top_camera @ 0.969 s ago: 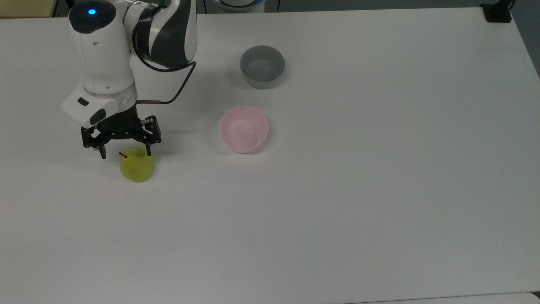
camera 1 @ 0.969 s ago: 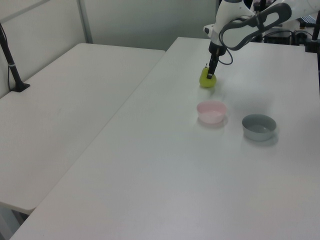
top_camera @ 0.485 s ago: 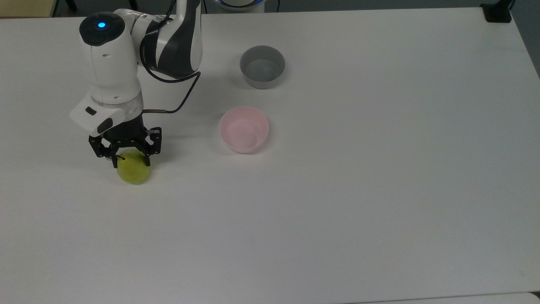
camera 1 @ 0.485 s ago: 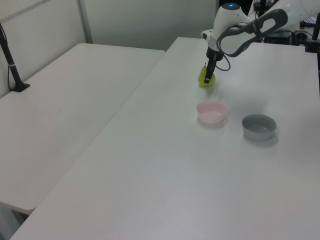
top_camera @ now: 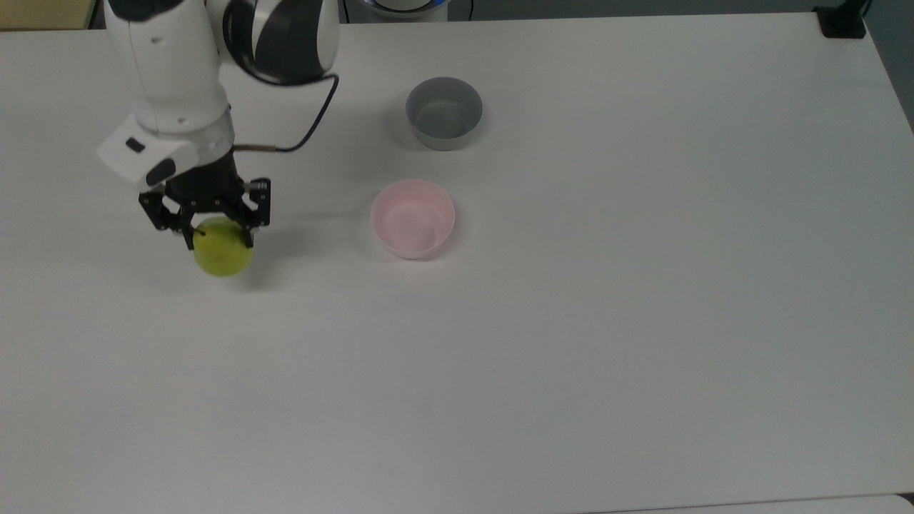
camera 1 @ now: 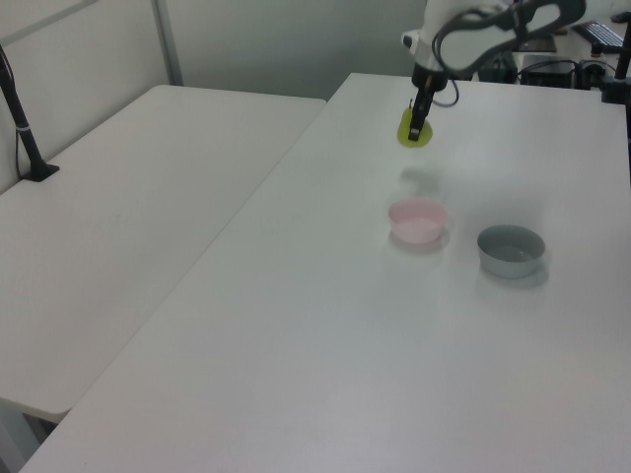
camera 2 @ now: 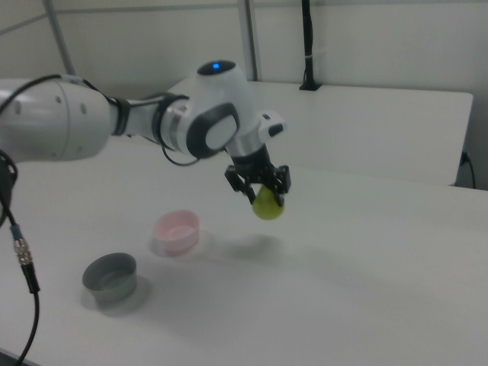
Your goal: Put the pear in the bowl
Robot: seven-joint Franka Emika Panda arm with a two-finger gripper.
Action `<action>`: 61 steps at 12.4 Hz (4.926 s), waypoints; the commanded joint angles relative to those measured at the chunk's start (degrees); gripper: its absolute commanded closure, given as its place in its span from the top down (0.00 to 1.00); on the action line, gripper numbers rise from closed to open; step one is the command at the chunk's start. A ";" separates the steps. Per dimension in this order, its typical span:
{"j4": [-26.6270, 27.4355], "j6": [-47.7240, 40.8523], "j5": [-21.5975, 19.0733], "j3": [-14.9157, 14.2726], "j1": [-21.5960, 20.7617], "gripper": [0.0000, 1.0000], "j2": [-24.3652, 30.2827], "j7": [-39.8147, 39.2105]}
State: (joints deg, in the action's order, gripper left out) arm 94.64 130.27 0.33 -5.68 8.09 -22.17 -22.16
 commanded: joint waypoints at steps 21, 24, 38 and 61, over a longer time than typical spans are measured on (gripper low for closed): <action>23.66 3.74 0.81 0.23 -18.64 0.05 17.08 15.57; 23.57 10.42 1.86 0.24 -19.69 0.05 12.68 17.94; 18.85 5.04 2.83 0.15 -18.64 1.00 12.14 20.32; 0.63 -29.99 -2.35 1.47 -7.21 1.00 23.92 13.90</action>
State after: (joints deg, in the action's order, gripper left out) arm 93.89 99.50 -0.83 -4.45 0.59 1.03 -7.09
